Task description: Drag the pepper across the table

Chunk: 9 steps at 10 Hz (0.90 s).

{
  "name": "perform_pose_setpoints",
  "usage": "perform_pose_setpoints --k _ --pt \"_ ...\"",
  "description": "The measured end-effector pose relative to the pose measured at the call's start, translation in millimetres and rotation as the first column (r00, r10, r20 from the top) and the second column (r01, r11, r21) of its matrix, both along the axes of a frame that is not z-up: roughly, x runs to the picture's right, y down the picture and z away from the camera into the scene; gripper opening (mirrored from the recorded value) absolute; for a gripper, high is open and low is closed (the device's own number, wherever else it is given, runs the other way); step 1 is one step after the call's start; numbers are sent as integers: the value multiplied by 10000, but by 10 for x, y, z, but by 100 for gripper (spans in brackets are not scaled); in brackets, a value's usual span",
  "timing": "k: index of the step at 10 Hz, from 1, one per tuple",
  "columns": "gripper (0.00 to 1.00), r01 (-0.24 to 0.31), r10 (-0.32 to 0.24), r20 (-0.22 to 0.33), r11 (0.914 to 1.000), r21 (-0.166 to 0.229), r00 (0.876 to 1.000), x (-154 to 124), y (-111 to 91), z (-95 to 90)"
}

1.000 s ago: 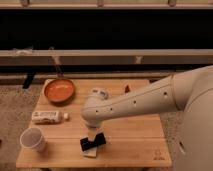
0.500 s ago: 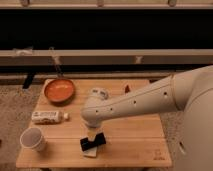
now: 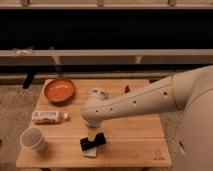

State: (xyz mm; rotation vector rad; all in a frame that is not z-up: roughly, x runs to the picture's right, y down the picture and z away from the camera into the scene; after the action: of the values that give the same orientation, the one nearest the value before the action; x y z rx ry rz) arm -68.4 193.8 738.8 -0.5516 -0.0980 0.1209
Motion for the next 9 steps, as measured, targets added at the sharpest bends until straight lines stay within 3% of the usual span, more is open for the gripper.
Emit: perform_pose_setpoints --k 6,9 --pt "80 -6 6 -14 10000 4 10000 -2 -5 4" --pt "80 -421 406 -932 9990 -145 9948 142 -77 187"
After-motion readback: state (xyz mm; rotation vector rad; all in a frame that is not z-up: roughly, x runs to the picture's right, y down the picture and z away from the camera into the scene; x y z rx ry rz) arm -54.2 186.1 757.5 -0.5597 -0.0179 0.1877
